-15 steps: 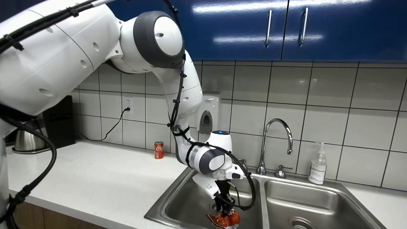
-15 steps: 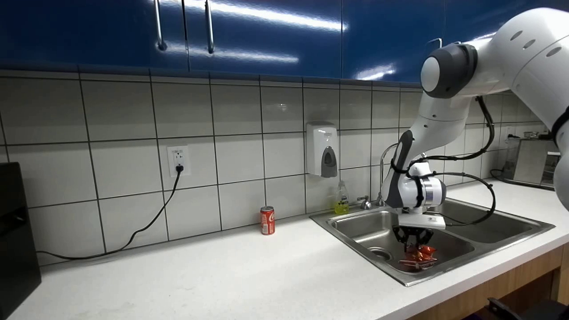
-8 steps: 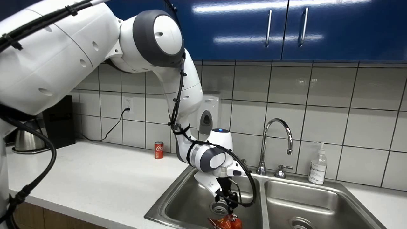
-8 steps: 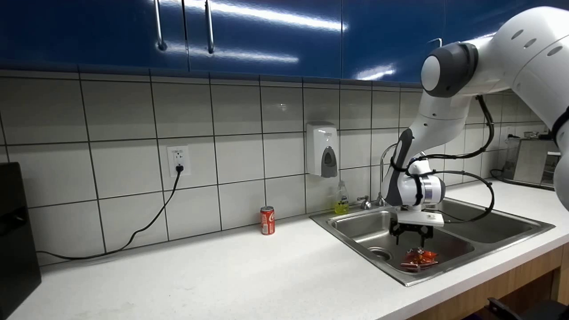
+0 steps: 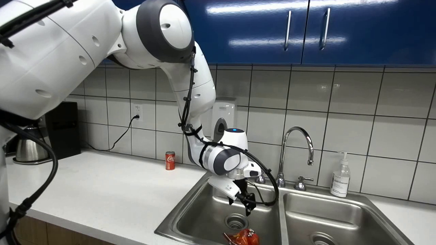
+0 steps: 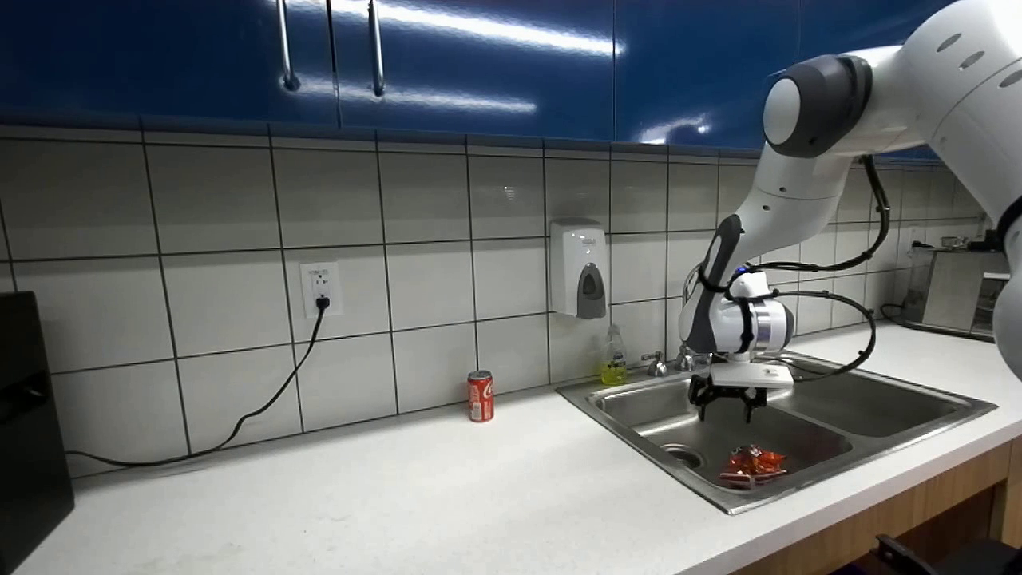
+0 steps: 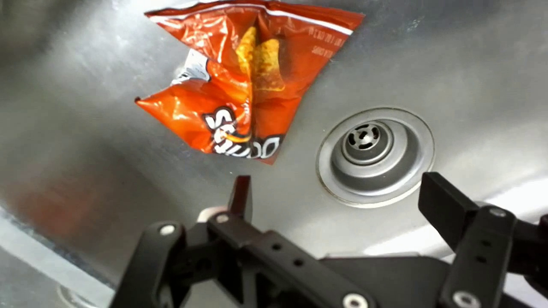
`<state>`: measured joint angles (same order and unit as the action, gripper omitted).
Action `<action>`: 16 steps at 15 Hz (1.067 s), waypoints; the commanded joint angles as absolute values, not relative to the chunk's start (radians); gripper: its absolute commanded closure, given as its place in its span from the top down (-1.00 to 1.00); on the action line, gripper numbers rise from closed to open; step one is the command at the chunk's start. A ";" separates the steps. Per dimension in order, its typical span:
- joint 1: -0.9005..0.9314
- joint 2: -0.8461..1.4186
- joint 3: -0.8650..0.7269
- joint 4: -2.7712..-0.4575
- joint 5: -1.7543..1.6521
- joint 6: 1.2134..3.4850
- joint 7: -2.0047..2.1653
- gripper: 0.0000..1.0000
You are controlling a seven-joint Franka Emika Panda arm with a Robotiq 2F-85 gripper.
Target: Pick up the snacks and put them in the sink
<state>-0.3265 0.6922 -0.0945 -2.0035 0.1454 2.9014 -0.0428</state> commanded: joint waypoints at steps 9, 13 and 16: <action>-0.385 0.393 0.019 -2.281 0.059 2.787 -0.399 1.00; -0.351 0.270 -0.005 -2.393 0.021 2.727 -0.422 1.00; -0.327 0.163 -0.020 -2.476 0.005 2.666 -0.444 1.00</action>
